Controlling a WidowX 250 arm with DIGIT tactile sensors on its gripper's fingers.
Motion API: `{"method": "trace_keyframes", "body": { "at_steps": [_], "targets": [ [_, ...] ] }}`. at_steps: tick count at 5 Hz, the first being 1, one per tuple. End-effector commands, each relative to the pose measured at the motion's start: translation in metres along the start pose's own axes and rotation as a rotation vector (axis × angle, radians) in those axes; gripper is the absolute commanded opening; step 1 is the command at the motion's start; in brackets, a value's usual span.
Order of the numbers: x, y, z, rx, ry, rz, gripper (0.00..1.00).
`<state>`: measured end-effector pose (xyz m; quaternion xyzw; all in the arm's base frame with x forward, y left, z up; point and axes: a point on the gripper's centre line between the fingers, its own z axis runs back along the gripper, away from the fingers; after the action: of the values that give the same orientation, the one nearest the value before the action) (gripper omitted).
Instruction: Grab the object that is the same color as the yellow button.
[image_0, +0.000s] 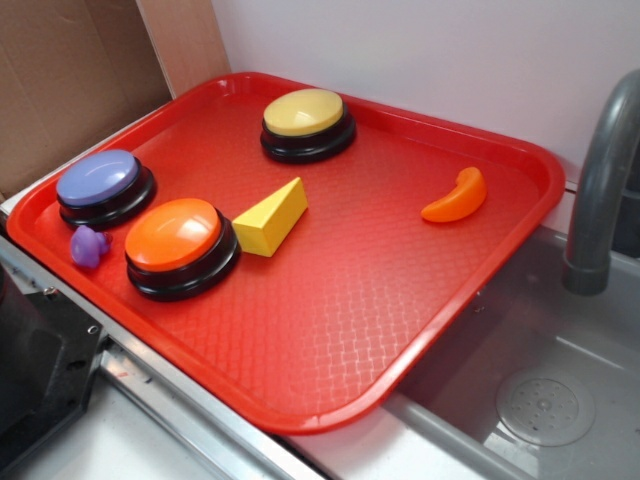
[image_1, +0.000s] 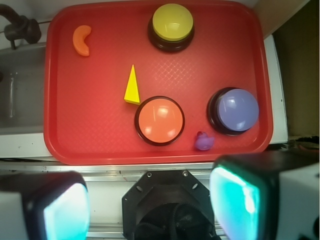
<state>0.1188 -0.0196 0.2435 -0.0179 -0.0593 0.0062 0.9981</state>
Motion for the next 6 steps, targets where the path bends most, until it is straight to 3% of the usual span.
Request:
{"method": "trace_keyframes", "body": {
  "at_steps": [1, 2, 3, 4, 6],
  "targets": [
    [0.0, 0.0, 0.0, 0.0, 0.0, 0.0, 1.0],
    [0.017, -0.002, -0.032, 0.018, -0.057, -0.02, 1.0],
    [0.032, -0.002, -0.063, -0.024, -0.064, -0.058, 1.0],
    [0.045, -0.004, -0.093, -0.029, -0.07, -0.089, 1.0],
    [0.074, -0.019, -0.15, -0.05, -0.024, -0.106, 1.0]
  ]
}}
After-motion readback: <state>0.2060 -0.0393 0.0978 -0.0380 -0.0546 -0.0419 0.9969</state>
